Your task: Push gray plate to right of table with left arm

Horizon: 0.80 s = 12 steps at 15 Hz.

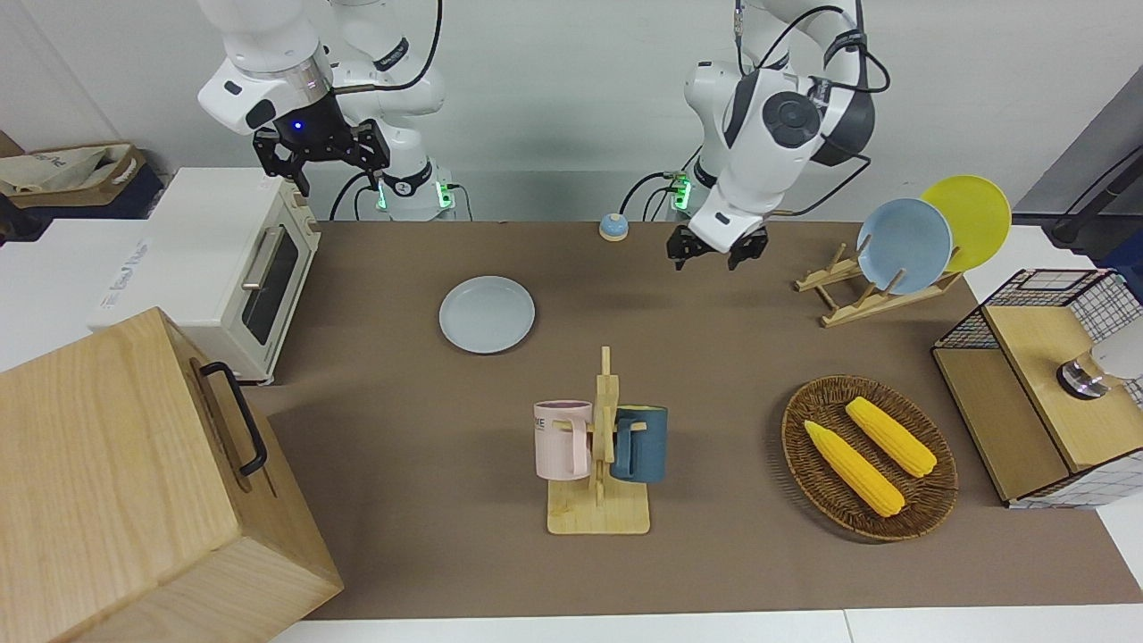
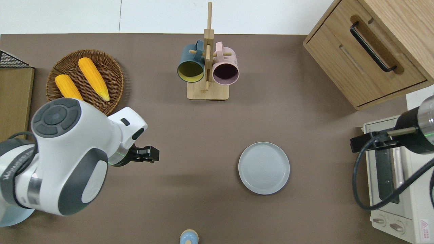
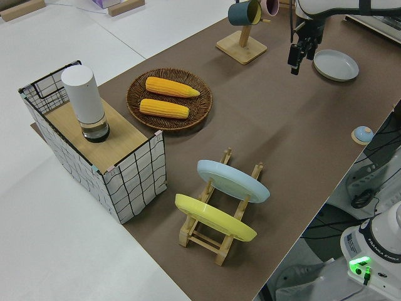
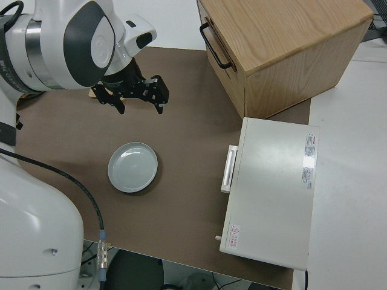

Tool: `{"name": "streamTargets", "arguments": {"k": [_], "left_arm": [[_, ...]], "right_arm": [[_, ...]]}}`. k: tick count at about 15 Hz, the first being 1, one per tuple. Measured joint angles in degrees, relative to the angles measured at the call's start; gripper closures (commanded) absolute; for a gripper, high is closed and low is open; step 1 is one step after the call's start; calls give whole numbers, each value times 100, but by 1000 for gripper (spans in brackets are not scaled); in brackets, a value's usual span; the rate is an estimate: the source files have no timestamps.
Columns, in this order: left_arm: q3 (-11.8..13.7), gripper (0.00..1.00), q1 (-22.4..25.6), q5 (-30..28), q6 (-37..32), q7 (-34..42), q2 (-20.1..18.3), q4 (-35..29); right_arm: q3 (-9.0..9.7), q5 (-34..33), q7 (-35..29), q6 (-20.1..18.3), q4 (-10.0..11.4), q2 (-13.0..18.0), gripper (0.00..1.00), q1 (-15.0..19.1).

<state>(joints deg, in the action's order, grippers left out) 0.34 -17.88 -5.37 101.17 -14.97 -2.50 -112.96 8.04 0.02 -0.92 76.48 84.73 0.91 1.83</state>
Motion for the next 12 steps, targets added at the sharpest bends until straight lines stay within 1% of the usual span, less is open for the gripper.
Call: {"name": "streamTargets", "arguments": {"k": [2,5,9,12], "left_arm": [[34,5,208,38,-158,319,-74,90],[214,5,403,165,-494,674,-150,320],[638,5,425,244,-590,1094,-281,461],[984,5,450,248,-695,1591,-343,659]], "right_arm": [[0,0,0,0,0,0,17,0],[0,0,0,0,0,0,17,0],[0,0,0,0,0,0,17,0],[0,0,0,0,0,0,17,0]]}}
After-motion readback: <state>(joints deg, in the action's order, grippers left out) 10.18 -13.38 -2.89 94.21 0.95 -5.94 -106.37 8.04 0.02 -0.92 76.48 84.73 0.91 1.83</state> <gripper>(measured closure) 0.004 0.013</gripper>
